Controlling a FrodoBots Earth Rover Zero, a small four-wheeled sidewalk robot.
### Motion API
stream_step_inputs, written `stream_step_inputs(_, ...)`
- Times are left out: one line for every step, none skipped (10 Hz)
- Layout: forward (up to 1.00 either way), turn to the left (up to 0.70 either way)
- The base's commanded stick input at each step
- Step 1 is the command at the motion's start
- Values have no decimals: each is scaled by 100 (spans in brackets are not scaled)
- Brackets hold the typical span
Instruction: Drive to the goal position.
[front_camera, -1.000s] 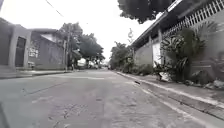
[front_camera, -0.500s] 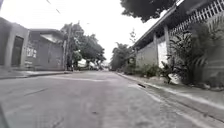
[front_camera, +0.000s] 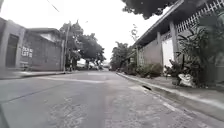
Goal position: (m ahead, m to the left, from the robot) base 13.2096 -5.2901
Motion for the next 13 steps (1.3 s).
stream_step_inputs(100, 0)
stream_step_inputs(100, 0)
stream_step_inputs(100, 0)
stream_step_inputs(100, 0)
stream_step_inputs(100, 0)
stream_step_inputs(100, 0)
stream_step_inputs(100, 0)
stream_step_inputs(100, 0)
stream_step_inputs(100, 0)
stream_step_inputs(100, 0)
stream_step_inputs(99, 0)
stream_step_inputs(100, 0)
stream_step_inputs(100, -6)
